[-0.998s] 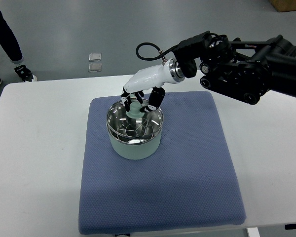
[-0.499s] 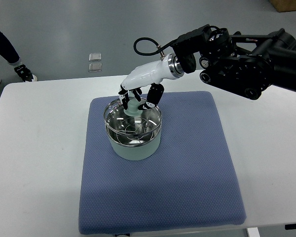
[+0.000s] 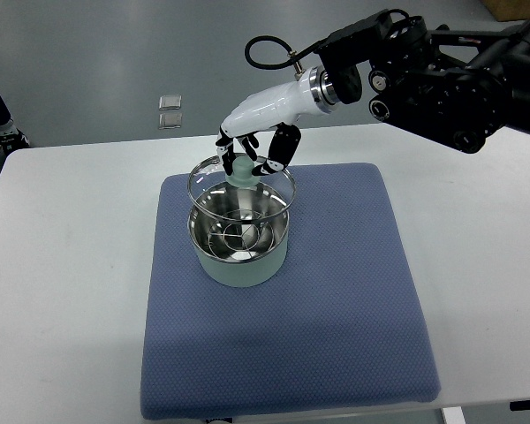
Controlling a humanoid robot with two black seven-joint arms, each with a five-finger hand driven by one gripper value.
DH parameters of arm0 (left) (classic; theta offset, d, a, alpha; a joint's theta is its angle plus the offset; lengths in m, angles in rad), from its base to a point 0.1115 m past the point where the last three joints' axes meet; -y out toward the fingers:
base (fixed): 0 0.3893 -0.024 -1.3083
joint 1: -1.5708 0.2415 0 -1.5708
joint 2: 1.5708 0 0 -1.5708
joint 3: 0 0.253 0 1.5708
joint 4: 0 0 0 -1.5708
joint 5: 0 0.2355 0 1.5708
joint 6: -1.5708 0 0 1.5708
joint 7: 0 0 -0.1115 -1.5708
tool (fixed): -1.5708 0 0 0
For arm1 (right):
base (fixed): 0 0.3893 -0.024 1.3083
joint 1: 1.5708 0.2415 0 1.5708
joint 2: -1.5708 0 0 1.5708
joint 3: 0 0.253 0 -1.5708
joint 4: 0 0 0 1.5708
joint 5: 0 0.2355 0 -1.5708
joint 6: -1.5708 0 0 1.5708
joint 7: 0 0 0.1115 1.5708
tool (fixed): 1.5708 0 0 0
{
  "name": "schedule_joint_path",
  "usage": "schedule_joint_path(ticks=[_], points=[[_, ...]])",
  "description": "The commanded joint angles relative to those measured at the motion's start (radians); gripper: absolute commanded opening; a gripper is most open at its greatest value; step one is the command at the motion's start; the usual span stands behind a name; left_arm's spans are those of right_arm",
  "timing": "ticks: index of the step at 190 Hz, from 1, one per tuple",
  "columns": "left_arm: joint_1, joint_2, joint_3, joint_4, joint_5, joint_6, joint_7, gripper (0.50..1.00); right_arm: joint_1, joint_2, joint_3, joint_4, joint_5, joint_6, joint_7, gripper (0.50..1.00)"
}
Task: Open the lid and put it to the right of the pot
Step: 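Lift the glass lid off the pot with the right hand, then carry the lid beside the pot and lower it onto the mat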
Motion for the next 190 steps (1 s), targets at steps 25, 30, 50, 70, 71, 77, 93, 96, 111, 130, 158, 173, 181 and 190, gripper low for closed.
schedule_joint_path(ticks=[25,30,50,70,71,77,93,96,111,130,158,173,181,190], points=[[-0.004,0.000,0.000,0.000,0.000,-0.001,0.000,1.000,-0.009,-0.096,-0.003,0.000,-0.002,0.001,0.007,0.500],[-0.004,0.000,0.000,-0.002,0.000,-0.001,0.000,1.000,-0.011,-0.107,-0.005,0.000,-0.002,0.001,0.012,0.500],[-0.005,0.000,0.000,-0.002,0.000,-0.001,0.000,1.000,-0.043,-0.160,-0.008,-0.002,-0.005,-0.005,0.025,0.500],[-0.007,0.000,0.000,-0.002,0.000,-0.001,0.000,1.000,-0.083,-0.206,-0.006,-0.002,-0.008,-0.011,0.025,0.500],[-0.007,0.000,0.000,-0.002,0.000,-0.001,0.000,1.000,-0.087,-0.211,-0.006,-0.002,-0.008,-0.013,0.025,0.500],[-0.007,0.000,0.000,-0.002,0.000,-0.001,0.000,1.000,-0.100,-0.223,-0.005,-0.002,-0.008,-0.021,0.025,0.500],[-0.007,0.000,0.000,0.000,0.000,-0.001,0.000,1.000,-0.130,-0.245,-0.005,-0.006,-0.008,-0.053,0.025,0.500],[-0.007,0.000,0.000,0.000,0.000,-0.001,0.000,1.000,-0.130,-0.245,-0.005,-0.006,-0.008,-0.053,0.025,0.500],[-0.007,0.000,0.000,0.000,0.000,-0.001,0.000,1.000,-0.186,-0.263,-0.011,-0.020,-0.015,-0.093,0.027,0.500],[-0.007,0.000,0.000,0.000,0.000,-0.001,0.000,1.000,-0.241,-0.275,-0.006,-0.025,-0.015,-0.117,0.027,0.500],[-0.007,0.000,0.002,-0.002,0.000,-0.001,0.000,1.000,-0.308,-0.271,-0.005,-0.028,-0.015,-0.154,0.022,0.500],[-0.007,0.000,0.002,-0.002,0.000,-0.001,0.000,1.000,-0.341,-0.258,-0.005,-0.043,-0.011,-0.171,0.018,0.555],[-0.007,0.000,0.000,0.000,0.000,-0.001,0.000,1.000,-0.356,-0.257,-0.003,-0.051,-0.003,-0.182,0.018,0.647],[-0.007,0.000,0.000,0.000,0.000,-0.001,0.000,1.000,-0.364,-0.252,0.000,-0.052,0.003,-0.194,0.018,0.819]])
